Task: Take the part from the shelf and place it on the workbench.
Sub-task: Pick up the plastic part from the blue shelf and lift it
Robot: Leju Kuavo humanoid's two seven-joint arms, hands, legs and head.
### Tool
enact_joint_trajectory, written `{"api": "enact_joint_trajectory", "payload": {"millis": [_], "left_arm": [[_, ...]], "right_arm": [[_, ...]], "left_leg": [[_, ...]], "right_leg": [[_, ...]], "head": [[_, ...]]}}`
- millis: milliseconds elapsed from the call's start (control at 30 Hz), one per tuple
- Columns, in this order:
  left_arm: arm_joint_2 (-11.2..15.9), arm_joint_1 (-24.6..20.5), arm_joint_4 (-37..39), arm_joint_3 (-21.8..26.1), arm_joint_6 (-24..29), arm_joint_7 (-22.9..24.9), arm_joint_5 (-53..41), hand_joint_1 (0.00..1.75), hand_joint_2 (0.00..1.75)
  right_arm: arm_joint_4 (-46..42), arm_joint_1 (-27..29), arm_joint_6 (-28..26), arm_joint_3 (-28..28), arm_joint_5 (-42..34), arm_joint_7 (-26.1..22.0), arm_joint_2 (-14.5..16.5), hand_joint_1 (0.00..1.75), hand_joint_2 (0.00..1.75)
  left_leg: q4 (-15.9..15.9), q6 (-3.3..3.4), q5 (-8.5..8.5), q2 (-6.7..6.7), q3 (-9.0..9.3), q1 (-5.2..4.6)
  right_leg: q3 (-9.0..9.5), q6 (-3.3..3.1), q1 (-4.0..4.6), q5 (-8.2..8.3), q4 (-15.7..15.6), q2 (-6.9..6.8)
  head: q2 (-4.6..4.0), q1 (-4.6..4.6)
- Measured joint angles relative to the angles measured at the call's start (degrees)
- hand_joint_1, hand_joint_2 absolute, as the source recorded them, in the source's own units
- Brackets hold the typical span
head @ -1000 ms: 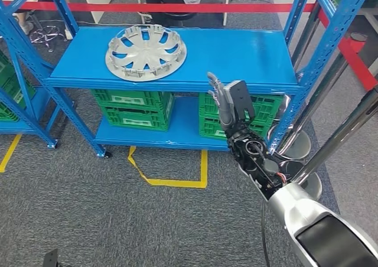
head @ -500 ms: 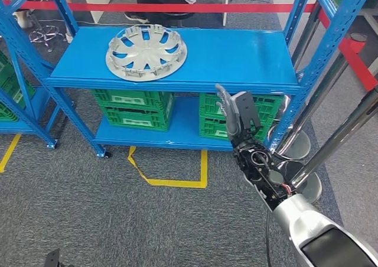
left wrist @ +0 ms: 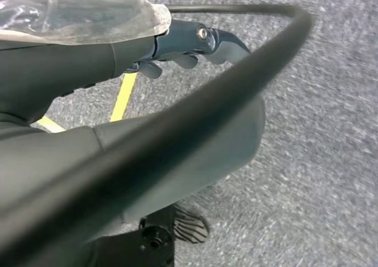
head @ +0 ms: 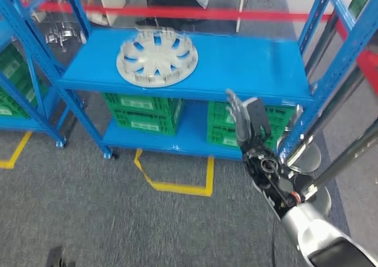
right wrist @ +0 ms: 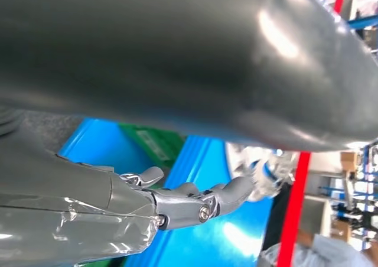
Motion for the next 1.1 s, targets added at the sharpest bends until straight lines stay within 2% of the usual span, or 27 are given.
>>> {"api": "enact_joint_trajectory", "payload": {"millis": [67,133,167,200,267,300,333,367,433,467,500,600,667,700,767,800,833,867,933,967,1000,1100], "left_arm": [[-0.02,-0.12,0.05,0.00,-0.20,-0.02,-0.22,0.00,0.00],[-0.08,-0.20,0.05,0.00,-0.30,-0.02,-0.32,0.00,0.00],[-0.08,-0.22,0.05,0.00,-0.31,-0.02,-0.33,0.00,0.00],[-0.08,-0.20,0.05,0.00,-0.31,-0.02,-0.33,0.00,0.00],[-0.07,-0.08,0.05,0.00,-0.31,-0.02,-0.34,0.00,0.00],[-0.07,0.01,0.06,0.00,-0.31,-0.02,-0.34,0.00,0.00],[-0.07,0.10,0.08,0.00,-0.31,-0.02,-0.34,0.00,0.00],[-0.04,0.15,0.10,0.00,-0.31,-0.02,-0.34,0.00,0.00],[0.13,0.18,0.16,0.00,-0.31,-0.02,-0.34,0.00,0.00],[0.26,0.12,0.18,0.00,-0.30,-0.02,-0.33,0.00,0.00],[0.38,0.06,0.20,0.00,-0.29,-0.02,-0.31,0.00,0.00],[0.51,-0.04,0.21,0.00,-0.21,0.03,-0.18,0.00,0.00],[0.47,-0.02,0.22,0.00,-0.03,0.11,-0.05,0.00,0.00],[0.46,-0.03,0.23,0.00,0.07,0.14,0.03,0.00,0.00],[0.41,-0.06,0.23,0.00,0.20,0.18,0.27,0.00,0.00],[0.35,-0.01,0.23,0.00,0.22,0.20,0.39,0.00,0.00],[0.27,0.06,0.23,0.00,0.24,0.22,0.47,0.00,0.00],[0.19,0.13,0.23,0.00,0.26,0.24,0.52,0.00,0.00],[0.09,0.18,0.23,0.00,0.31,0.24,0.57,0.00,0.00],[0.09,0.15,0.25,0.00,0.34,0.24,0.62,0.00,0.00],[0.09,0.08,0.27,0.00,0.37,0.24,0.66,0.00,0.00],[0.07,0.02,0.29,0.00,0.58,0.30,0.73,0.00,0.00]], "right_arm": [[-0.24,0.27,-0.03,-0.09,0.10,0.08,-0.11,0.00,0.00],[-0.64,0.29,-0.12,-0.34,0.20,0.05,-0.21,0.00,0.00],[-0.86,0.18,-0.14,-0.47,0.27,0.07,-0.26,0.00,0.00],[-1.04,0.12,-0.12,-0.54,0.36,0.11,-0.26,0.00,0.00],[-1.22,0.26,-0.03,-0.55,0.54,0.28,-0.26,0.00,0.00],[-1.25,0.41,-0.01,-0.55,0.59,0.39,-0.26,0.00,0.00],[-1.28,0.50,-0.01,-0.55,0.63,0.46,-0.26,0.00,0.00],[-1.34,0.55,-0.01,-0.56,0.69,0.53,-0.26,0.00,0.00],[-1.55,0.54,0.01,-0.58,0.78,0.57,-0.26,0.00,0.00],[-1.64,0.53,0.05,-0.58,0.80,0.58,-0.26,0.00,0.00],[-1.70,0.52,0.12,-0.58,0.82,0.59,-0.26,0.00,0.00],[-1.74,0.45,0.43,-0.59,0.96,0.56,-0.26,0.00,0.00],[-1.74,0.17,0.61,-0.60,1.02,0.47,-0.26,0.00,0.00],[-1.74,0.05,0.68,-0.59,1.03,0.39,-0.26,0.00,0.00],[-1.69,0.01,0.85,-0.52,1.05,0.20,-0.26,0.00,0.00],[-1.66,0.13,0.92,-0.49,1.05,0.13,-0.26,0.00,0.00],[-1.61,0.24,0.96,-0.47,1.05,0.09,-0.26,0.00,0.00],[-1.58,0.29,0.98,-0.46,1.05,0.05,-0.26,0.00,0.00],[-1.55,0.26,1.02,-0.45,1.05,-0.02,-0.26,0.00,0.00],[-1.51,0.18,1.09,-0.44,1.05,-0.06,-0.26,0.00,0.00],[-1.47,0.14,1.17,-0.38,1.05,-0.10,-0.21,0.00,0.00],[-1.39,-0.01,1.43,-0.19,1.04,-0.40,-0.01,0.00,0.00]], "left_leg": [[0.59,-0.85,-0.28,0.18,-0.16,-0.02],[3.34,-1.40,-0.08,-0.72,-1.44,0.21],[6.44,-1.56,-0.20,-1.55,-3.32,0.29],[10.51,-1.64,-0.86,-2.44,-6.08,0.33],[17.86,-1.70,-3.38,-3.31,-11.91,0.22],[19.48,-1.61,-4.20,-3.42,-13.98,0.15],[19.03,-1.43,-3.84,-3.47,-14.98,0.08],[16.53,-1.08,-2.03,-3.49,-14.87,-0.03],[8.06,-0.10,3.93,-3.70,-12.59,-0.59],[4.51,0.34,5.82,-3.92,-11.41,-0.89],[2.22,0.69,6.82,-4.12,-10.58,-1.15],[0.38,1.43,7.03,-4.23,-9.13,-1.05],[-0.06,1.77,7.03,-4.06,-7.84,-0.74],[-0.15,1.86,6.87,-4.02,-7.40,-0.67],[-0.12,1.99,6.25,-3.98,-6.85,-0.67],[-0.09,1.95,5.90,-3.98,-6.52,-0.64],[-0.04,1.88,5.49,-3.98,-6.06,-0.59],[0.03,1.75,5.03,-3.99,-5.47,-0.51],[0.15,1.33,4.04,-4.00,-4.21,-0.37],[0.25,1.07,3.67,-4.02,-3.80,-0.34],[0.34,0.76,3.36,-4.03,-3.65,-0.35],[0.82,-0.22,2.85,-3.99,-3.55,-0.43]], "right_leg": [[0.42,-1.43,0.37,-0.50,-0.59,0.13],[1.00,-2.21,0.29,-0.39,-1.00,0.64],[1.55,-2.41,0.20,-0.41,-1.38,0.94],[2.02,-2.64,0.15,-0.52,-1.69,1.20],[2.81,-3.11,0.24,-1.03,-1.92,1.83],[3.22,-3.30,0.33,-1.37,-1.94,2.19],[3.68,-3.42,0.44,-1.73,-1.94,2.53],[4.17,-3.46,0.53,-2.10,-1.96,2.85],[5.05,-3.37,0.67,-2.85,-2.00,3.40],[5.31,-3.21,0.72,-3.20,-2.05,3.67],[5.48,-2.99,0.77,-3.51,-2.20,3.90],[6.11,-2.14,0.92,-3.87,-2.14,4.05],[5.52,-1.53,1.00,-5.40,0.29,3.14],[4.05,-1.26,0.97,-6.85,3.33,2.57],[-0.31,-0.78,0.79,-9.96,11.23,1.97],[-2.18,-0.60,0.64,-10.82,13.91,1.87],[-3.09,-0.44,0.47,-10.48,14.41,1.81],[-2.91,-0.34,0.31,-8.75,12.60,1.75],[-0.58,-0.21,0.07,-3.20,4.93,1.55],[0.29,-0.27,0.12,-1.63,1.41,1.41],[0.99,-0.58,0.20,-0.63,-0.71,1.28],[1.85,-2.08,0.44,-0.40,-1.93,1.28]], "head": [[0.00,-0.18],[0.00,-0.73],[0.00,-0.98],[0.00,-1.38],[0.00,-2.23],[0.00,-2.59],[0.00,-2.88],[-0.01,-3.13],[-0.01,-3.54],[-0.01,-3.74],[-0.01,-3.85],[0.00,-3.91],[0.00,-3.57],[0.00,-3.32],[-0.01,-2.79],[-0.01,-2.58],[-0.01,-2.32],[0.00,-2.06],[0.00,-1.55],[0.00,-1.37],[0.00,-1.20],[0.00,-1.35]]}}
